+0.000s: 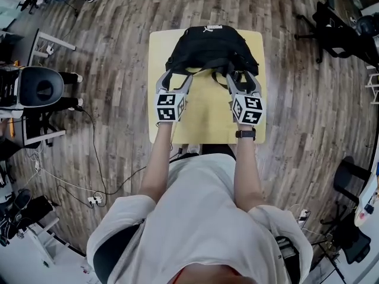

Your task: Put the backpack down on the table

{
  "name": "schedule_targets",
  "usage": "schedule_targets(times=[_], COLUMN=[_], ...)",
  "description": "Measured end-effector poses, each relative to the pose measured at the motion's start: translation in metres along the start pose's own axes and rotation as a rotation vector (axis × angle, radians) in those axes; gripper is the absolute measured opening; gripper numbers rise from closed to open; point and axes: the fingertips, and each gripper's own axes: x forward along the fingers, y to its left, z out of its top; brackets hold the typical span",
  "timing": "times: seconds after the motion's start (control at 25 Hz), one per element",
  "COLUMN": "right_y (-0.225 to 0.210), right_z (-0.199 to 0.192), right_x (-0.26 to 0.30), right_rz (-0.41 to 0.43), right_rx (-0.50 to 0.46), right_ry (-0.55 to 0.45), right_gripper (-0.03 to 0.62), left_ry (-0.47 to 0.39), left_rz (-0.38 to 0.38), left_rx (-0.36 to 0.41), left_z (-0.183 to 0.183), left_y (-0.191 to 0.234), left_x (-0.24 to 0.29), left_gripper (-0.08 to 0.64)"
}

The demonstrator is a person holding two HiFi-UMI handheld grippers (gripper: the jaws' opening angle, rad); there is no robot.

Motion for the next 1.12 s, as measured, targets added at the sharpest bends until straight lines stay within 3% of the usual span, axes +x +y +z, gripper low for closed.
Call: schedule_targets(times=[0.4,0.72,1.12], right_y=[0.029,0.046,0.081], right_z=[0.074,0.117,0.161], right_x=[-0.043,-0.079,-0.117], right_rz=[-0.020,-0.064,-0.053], right_rx=[-0.072,-0.091,-0.152], right_ry=[-0.182,-0.203,-0.300], right_gripper=[0.257,0.203,0.092], left_ry=[-0.156,-0.260,-0.347], left_rz=[-0.025,-0.034,-0.057], left_rx=[0.064,0.104,0.156], left_z=[0.076,0.130,0.163], left_y=[-0.016,-0.029,-0.053], left_x=[-0.049,-0.093,-0.130], left_gripper=[0.274,0.231,0.141])
